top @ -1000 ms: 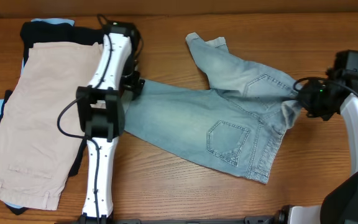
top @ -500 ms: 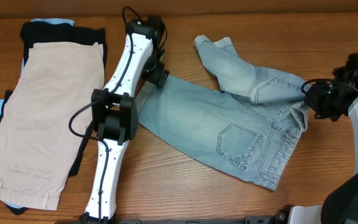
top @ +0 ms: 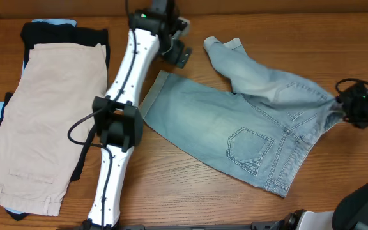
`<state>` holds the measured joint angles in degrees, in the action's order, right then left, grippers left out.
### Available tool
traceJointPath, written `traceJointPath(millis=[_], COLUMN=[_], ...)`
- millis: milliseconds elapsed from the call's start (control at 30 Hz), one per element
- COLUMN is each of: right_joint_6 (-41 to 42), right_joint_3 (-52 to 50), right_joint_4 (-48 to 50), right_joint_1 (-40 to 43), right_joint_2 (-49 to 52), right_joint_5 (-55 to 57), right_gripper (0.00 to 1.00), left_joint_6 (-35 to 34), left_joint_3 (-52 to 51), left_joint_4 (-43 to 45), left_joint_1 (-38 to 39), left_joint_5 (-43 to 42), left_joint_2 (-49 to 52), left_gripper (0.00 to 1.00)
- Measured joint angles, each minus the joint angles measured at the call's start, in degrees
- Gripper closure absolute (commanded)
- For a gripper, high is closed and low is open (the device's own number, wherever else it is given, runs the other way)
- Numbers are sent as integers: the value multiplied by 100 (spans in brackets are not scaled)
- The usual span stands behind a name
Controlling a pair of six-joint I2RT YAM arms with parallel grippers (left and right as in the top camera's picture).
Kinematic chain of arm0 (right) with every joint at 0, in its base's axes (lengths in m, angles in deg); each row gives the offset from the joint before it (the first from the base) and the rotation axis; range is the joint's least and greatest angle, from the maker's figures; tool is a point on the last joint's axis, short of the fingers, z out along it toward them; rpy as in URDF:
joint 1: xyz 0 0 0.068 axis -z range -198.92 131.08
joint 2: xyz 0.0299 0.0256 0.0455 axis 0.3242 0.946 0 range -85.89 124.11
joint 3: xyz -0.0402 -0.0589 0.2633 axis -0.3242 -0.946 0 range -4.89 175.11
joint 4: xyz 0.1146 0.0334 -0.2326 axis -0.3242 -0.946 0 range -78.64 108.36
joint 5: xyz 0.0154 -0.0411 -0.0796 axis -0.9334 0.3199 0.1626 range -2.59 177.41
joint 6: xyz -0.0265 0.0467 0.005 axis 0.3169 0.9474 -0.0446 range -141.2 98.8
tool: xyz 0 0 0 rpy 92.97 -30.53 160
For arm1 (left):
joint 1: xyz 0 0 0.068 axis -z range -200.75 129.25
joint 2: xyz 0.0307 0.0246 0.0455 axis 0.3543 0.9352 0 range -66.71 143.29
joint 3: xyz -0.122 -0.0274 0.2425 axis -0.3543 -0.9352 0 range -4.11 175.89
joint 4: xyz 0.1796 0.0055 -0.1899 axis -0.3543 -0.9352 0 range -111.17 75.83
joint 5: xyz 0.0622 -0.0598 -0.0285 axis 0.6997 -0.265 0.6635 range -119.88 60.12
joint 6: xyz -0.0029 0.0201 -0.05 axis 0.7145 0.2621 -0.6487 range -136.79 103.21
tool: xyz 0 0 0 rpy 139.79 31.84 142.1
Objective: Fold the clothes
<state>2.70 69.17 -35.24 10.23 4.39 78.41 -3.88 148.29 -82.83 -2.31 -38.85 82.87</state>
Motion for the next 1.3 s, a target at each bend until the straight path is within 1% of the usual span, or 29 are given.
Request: traceJointPath(millis=[67,200,300,400,633,733,833,1000,1033,1067,1167,1200,1300], right_joint_6=[-50,-149,-232,-313,-389,-426,-442,-448,-446,-446,-446,-446,-446], right_joint_3=[0,0,0,0,0,0,0,0,0,0,0,0,0], right_joint_4=[13,9,9,9,7,9,7,4,7,7,13,15,24], right_joint_1=[9,-52,-103,-116,-116,-116,-116,-118,-116,-116,-118,-116,-116], right_joint_2=[0,0,0,0,0,0,0,0,0,0,0,0,0], right_joint_5=[-146,-319,-369,-411,-417,-422,-431,-433,-431,-431,-431,-431,-428], right_gripper=[21,20,19,18,18,17,17,17,17,17,17,17,17], left_joint_6=[131,278,365,387,378,291,-44,-1104,-1294,-1523,-2098,-2223,-2463], left_joint_3=[0,-170,-411,-514,-516,-516,-516,-516,-516,-516,-518,-529,-533], left_joint_4=[468,1410,1858,1967,2006,1991,1974,2107,2149,2190,2201,2199,2227], left_joint_1=[173,564,789,892,868,870,870,876,876,883,911,927,979], left_joint_5=[-157,-358,-452,-501,-522,-522,-522,-527,-533,-542,-549,-544,-562], left_joint_2=[0,0,0,9,140,243,363,603,647,704,826,848,850], left_gripper=[0,0,0,1,0,3,5,9,12,13,23,25,33])
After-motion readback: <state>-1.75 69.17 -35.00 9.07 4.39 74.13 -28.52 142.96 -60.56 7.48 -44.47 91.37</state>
